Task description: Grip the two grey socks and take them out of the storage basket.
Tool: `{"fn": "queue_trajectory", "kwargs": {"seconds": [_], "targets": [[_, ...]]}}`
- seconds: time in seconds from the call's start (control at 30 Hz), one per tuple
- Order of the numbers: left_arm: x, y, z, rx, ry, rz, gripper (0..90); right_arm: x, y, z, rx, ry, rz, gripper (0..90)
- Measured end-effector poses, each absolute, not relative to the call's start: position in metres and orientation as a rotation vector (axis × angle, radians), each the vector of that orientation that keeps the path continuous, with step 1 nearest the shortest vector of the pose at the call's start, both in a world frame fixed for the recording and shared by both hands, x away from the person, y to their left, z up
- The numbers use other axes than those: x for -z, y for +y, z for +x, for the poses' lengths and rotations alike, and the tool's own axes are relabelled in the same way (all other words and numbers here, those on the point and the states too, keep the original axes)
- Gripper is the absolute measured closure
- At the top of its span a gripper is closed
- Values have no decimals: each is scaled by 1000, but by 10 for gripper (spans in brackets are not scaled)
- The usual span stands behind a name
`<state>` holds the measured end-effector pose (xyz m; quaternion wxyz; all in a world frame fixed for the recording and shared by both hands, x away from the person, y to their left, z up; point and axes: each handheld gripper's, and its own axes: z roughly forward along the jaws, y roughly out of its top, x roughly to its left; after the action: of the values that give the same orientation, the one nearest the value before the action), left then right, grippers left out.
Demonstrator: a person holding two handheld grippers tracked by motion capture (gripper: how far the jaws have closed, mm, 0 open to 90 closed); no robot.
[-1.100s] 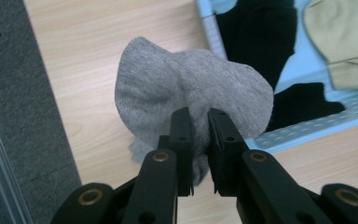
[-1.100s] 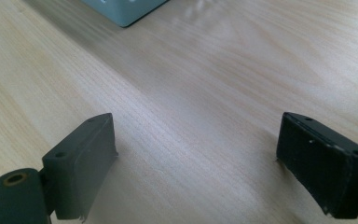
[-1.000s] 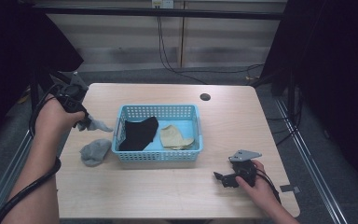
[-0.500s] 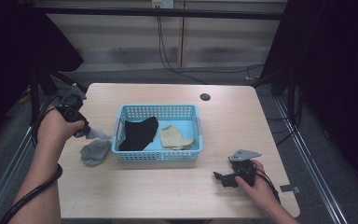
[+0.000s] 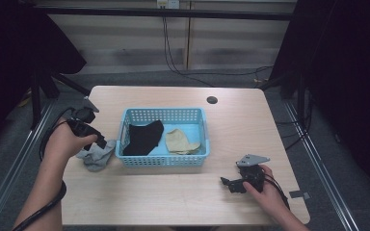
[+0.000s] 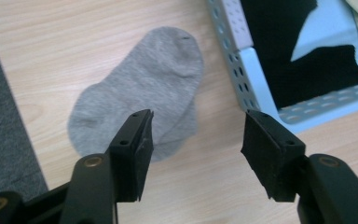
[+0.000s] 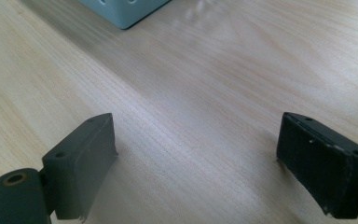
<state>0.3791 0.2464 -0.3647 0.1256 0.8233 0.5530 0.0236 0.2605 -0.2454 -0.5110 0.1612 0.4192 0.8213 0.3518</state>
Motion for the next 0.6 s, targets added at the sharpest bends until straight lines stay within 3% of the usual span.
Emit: {"fn": "queue_trajectory", "kwargs": {"seconds": [0.6], "targets": [[413,212,325,-7,1424,2454,377,511,-246,261,-1006,2347,1178,111]]}}
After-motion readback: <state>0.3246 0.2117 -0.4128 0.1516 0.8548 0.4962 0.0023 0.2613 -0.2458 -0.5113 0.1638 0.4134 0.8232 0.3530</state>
